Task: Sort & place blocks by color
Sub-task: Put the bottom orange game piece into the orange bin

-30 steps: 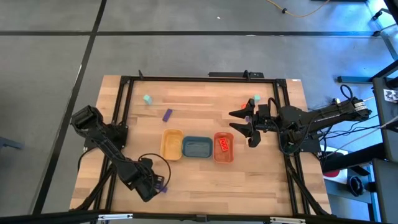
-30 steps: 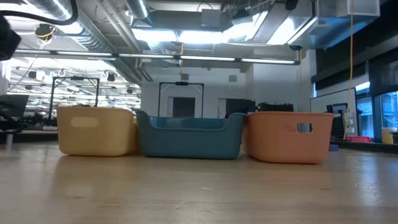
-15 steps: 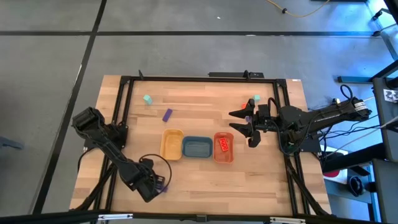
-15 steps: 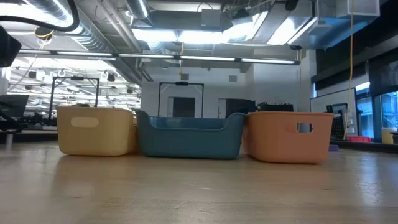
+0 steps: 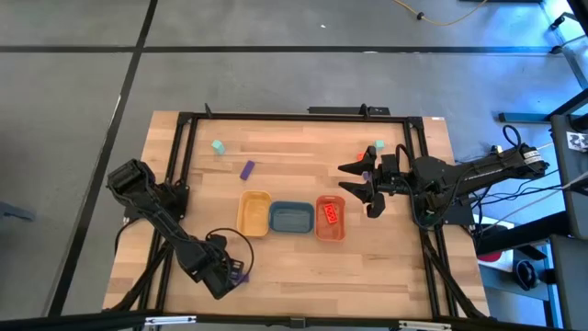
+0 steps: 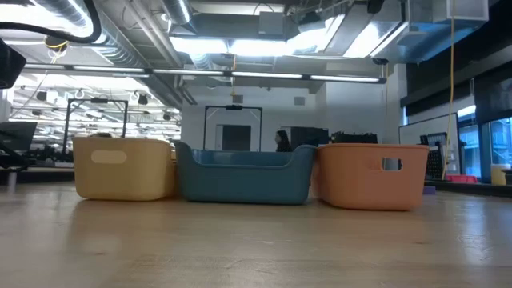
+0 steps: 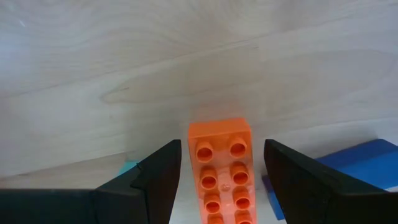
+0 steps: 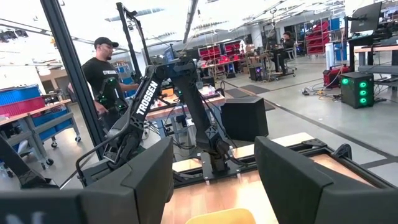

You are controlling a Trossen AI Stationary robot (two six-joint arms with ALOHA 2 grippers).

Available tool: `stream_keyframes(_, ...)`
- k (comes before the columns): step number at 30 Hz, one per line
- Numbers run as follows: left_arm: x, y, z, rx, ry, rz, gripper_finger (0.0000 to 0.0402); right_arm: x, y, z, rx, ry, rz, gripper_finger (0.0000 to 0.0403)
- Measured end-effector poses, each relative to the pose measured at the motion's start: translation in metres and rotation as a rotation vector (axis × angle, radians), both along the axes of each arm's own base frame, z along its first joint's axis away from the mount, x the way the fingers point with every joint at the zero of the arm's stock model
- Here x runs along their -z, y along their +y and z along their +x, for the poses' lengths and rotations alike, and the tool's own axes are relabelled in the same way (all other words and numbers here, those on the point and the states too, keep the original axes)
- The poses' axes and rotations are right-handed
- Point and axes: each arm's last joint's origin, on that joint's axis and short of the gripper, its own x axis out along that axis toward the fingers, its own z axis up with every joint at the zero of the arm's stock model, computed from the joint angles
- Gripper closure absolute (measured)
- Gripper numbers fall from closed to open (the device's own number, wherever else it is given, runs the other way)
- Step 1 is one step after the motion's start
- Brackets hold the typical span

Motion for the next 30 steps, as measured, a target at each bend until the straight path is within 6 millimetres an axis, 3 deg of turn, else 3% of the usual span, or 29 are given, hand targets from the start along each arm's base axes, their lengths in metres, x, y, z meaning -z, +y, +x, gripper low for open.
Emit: stream_keyframes(30, -0.0001, 0.0002, 0.0002, 0.032, -0.009, 0.011, 0.0179, 0.0, 0.0, 0.0, 0.0, 0.0, 0.0, 0.0173)
